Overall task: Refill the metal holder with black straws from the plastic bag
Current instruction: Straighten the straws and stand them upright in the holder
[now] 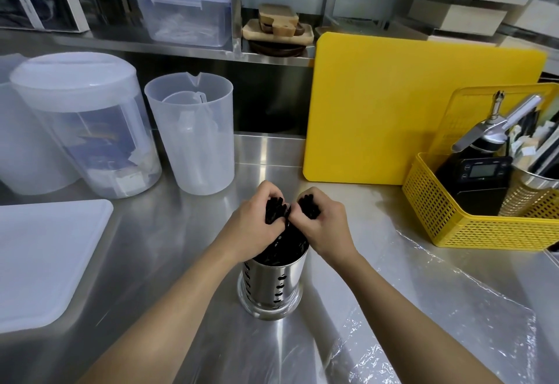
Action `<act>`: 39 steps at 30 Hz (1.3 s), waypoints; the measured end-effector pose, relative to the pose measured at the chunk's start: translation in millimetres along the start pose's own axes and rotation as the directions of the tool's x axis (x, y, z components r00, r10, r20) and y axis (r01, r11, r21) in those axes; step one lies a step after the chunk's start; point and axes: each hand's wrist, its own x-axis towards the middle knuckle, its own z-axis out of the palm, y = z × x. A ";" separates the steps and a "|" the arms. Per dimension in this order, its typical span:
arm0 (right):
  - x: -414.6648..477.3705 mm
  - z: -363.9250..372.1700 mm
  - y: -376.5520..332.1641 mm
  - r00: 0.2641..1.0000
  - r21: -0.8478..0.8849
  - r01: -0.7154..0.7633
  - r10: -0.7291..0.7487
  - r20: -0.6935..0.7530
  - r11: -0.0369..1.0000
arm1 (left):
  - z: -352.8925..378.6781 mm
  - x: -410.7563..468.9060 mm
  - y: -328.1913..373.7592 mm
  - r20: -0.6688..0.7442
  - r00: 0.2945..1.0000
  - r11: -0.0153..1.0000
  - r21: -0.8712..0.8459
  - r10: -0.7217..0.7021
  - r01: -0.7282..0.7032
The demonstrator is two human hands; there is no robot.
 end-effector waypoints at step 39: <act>64.4 -76.2 -136.7 0.933 0.065 0.335 -0.322 -0.161 0.940 | -16.5 30.3 103.4 -0.168 0.951 0.947 -0.147 0.261 -0.286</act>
